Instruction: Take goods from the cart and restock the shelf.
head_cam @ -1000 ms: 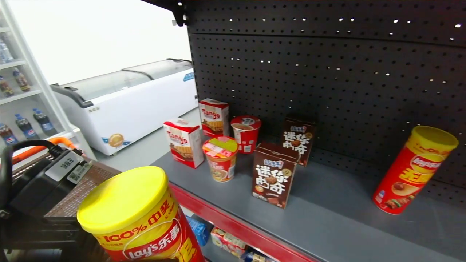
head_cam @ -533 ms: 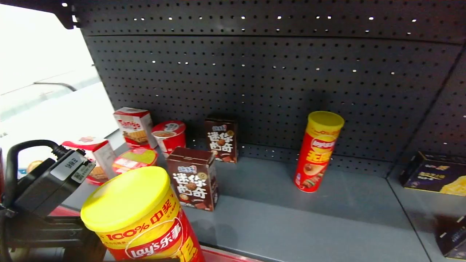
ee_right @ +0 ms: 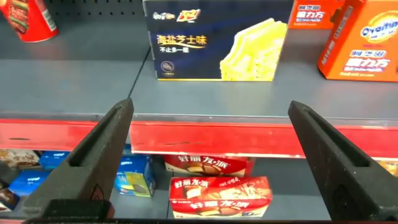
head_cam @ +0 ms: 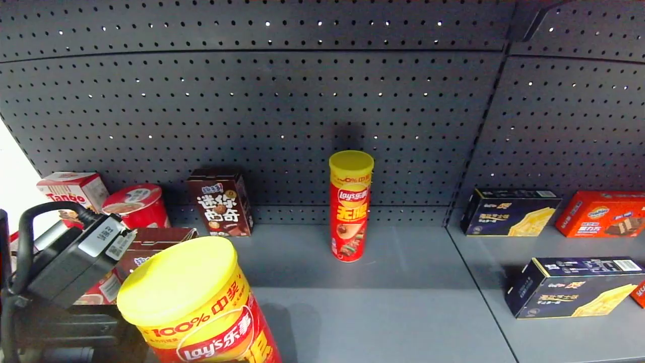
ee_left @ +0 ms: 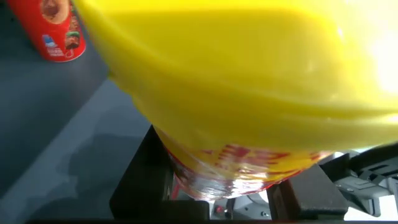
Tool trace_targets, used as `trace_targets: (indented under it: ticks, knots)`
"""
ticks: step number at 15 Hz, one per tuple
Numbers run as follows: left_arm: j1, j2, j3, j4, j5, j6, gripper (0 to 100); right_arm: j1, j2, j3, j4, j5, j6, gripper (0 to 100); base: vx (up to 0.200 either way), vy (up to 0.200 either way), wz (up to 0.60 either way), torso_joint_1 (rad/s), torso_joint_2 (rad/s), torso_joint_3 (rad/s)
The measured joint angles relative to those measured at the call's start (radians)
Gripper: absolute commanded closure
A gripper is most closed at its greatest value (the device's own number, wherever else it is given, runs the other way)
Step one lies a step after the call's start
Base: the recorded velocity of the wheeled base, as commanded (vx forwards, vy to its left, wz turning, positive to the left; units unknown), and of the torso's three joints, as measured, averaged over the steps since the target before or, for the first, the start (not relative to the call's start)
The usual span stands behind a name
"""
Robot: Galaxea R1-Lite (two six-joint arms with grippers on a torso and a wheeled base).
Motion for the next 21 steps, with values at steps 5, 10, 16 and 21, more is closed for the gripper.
trace_targets:
  ticks: [5,10,16,21]
  knots:
    - [0.0,-0.007,0.021,0.0,0.021,-0.002,100,0.0,0.0,0.0,0.003,-0.007,-0.004,0,0.0,0.0,0.0,0.0,0.0,0.0]
    - [-0.002,-0.01,0.011,0.0,0.031,-0.002,100,0.004,0.011,-0.042,0.0,0.004,0.068,0,0.0,0.0,0.0,0.0,0.0,0.0]
    - [-0.013,0.006,-0.004,0.0,0.031,0.003,100,0.121,0.374,-0.452,0.007,0.137,0.098,0,0.0,0.0,0.0,0.0,0.0,0.0]
    - [-0.018,0.016,-0.008,-0.001,0.031,0.004,100,0.349,0.73,-0.634,-0.001,0.207,-0.004,0,0.0,0.0,0.0,0.0,0.0,0.0]
